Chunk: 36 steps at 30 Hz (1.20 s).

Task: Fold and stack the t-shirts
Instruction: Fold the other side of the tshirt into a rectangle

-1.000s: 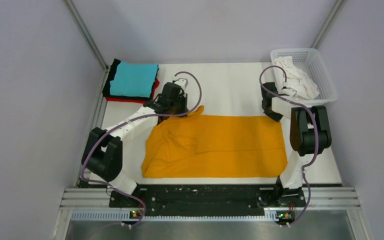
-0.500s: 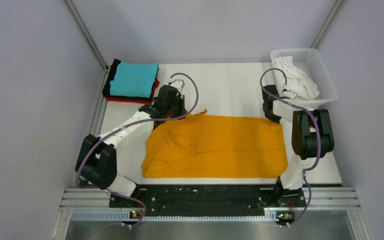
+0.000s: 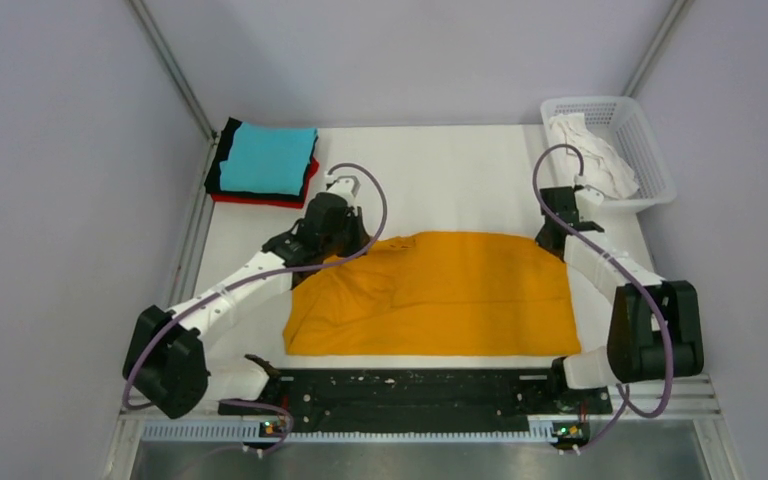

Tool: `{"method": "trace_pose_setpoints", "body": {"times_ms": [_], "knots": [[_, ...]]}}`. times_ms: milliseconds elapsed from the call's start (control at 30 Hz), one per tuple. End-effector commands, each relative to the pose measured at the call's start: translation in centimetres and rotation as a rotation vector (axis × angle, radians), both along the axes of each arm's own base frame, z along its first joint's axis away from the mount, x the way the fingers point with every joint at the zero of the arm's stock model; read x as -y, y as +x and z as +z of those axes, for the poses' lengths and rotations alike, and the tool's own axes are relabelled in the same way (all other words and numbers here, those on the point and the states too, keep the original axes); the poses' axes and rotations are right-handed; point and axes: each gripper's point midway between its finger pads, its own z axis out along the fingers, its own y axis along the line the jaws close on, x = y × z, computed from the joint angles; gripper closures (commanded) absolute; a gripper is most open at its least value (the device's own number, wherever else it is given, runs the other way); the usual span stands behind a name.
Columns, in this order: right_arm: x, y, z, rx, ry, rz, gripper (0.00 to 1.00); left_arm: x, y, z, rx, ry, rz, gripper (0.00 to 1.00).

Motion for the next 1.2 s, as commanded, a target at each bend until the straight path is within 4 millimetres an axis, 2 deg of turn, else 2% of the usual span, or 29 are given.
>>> {"method": "trace_pose_setpoints", "body": {"times_ms": [0,233,333,433,933,1167], "knots": [[-0.7,-0.9,1.8,0.065,0.014,0.054,1.00,-0.4,-1.3,1.7,0.042,-0.067,0.067,1.00],[-0.3,-3.3,3.0,0.100,-0.010,0.069,1.00,-3.1,-4.8,0.6,0.008,-0.088,0.192,1.00],[0.3,-4.2,3.3,0.098,-0.034,0.045,1.00,-4.1,-5.9,0.6,0.002,-0.106,0.225,1.00],[0.0,-4.6,3.4,0.105,-0.021,0.059,1.00,-4.9,-6.9,0.7,0.005,-0.129,0.238,1.00],[0.0,-6.1,3.3,0.105,-0.008,0.062,1.00,-5.4,-11.0,0.6,-0.069,-0.189,0.174,1.00],[-0.7,-7.0,2.3,0.097,0.033,0.074,1.00,-5.6,-13.3,-1.1,-0.172,-0.191,0.164,1.00]]}}
